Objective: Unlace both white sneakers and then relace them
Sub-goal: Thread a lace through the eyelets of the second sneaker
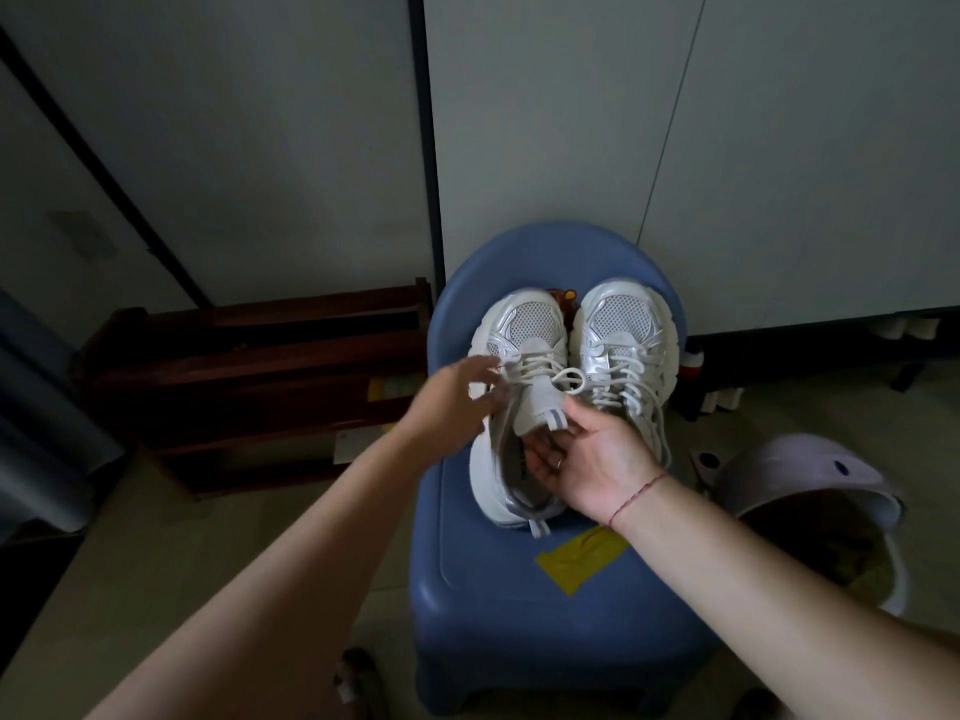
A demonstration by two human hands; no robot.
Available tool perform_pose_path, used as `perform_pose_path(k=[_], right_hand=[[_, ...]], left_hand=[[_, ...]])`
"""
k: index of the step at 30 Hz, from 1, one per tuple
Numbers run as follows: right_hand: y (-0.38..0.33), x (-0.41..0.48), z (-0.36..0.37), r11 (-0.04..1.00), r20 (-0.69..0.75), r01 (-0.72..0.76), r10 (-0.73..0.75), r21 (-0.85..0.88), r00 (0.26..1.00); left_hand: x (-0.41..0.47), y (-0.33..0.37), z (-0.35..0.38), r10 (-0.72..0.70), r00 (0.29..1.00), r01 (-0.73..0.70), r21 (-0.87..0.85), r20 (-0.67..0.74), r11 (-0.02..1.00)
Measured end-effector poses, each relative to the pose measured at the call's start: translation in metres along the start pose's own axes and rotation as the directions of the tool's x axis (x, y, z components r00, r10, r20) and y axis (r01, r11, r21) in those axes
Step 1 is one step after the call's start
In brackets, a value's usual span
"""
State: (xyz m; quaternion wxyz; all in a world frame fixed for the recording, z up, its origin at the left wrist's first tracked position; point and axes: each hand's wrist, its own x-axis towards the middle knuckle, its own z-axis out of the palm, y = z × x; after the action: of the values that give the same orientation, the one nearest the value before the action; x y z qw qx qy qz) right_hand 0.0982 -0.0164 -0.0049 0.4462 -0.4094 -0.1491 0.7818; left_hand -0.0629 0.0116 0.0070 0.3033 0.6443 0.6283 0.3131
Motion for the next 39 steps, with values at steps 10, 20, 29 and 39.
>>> perform_pose_path(k=[10,20,29,39], right_hand=[[-0.002,0.000,-0.002,1.000,0.022,-0.008,0.008,-0.003,1.000],[-0.001,-0.002,-0.001,1.000,0.018,-0.020,0.020,-0.005,1.000],[-0.002,-0.005,0.001,0.999,0.030,-0.036,0.036,-0.004,0.999],[-0.006,-0.009,0.004,0.996,-0.006,-0.070,0.070,-0.058,0.998]], left_hand=[[-0.005,0.001,0.007,0.054,0.997,-0.036,0.264,-0.062,0.964],[-0.001,-0.010,0.011,-0.164,0.982,0.184,-0.299,0.092,0.936],[0.006,-0.015,-0.013,-0.199,0.975,0.200,0.009,-0.096,0.980],[0.003,-0.034,-0.029,-0.289,0.909,0.314,0.035,-0.300,0.949]])
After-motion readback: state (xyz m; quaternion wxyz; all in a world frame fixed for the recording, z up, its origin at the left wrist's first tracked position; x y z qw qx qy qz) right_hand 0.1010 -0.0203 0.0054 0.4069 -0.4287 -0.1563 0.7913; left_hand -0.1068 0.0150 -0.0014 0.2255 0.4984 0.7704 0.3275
